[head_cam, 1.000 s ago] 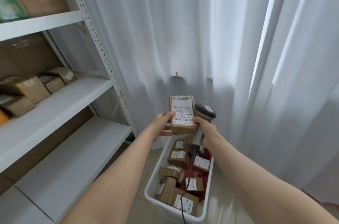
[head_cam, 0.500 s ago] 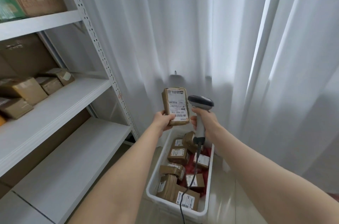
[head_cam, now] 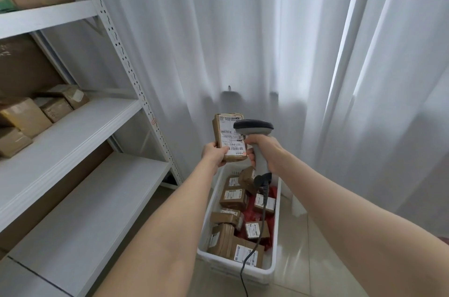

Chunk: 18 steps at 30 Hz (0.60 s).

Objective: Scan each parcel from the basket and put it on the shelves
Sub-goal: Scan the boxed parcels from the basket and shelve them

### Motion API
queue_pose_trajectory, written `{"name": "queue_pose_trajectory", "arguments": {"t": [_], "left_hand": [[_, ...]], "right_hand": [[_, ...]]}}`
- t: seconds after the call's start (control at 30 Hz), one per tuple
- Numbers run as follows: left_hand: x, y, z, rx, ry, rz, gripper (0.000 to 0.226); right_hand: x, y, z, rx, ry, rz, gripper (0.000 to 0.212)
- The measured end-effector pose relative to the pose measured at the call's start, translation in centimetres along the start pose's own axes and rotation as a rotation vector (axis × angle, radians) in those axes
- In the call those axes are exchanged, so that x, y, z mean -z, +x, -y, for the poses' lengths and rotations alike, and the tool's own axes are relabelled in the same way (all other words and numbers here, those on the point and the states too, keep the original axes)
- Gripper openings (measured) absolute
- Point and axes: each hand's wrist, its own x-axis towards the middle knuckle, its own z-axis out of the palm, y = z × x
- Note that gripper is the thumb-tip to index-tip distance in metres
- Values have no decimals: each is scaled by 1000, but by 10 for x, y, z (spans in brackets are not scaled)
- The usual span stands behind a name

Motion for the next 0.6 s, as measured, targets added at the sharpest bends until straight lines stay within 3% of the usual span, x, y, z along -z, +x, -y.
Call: {"name": "queue_pose_trajectory", "arguments": {"t": [0.23, 0.6], "left_hand": [[6, 3, -1, 9, -16, -5, 32], [17, 0, -8, 15, -15, -35, 30]], "right_hand": [[-3, -1, 3, -5, -50, 32, 31], [-8, -8, 7, -5, -84, 62, 12]]}}
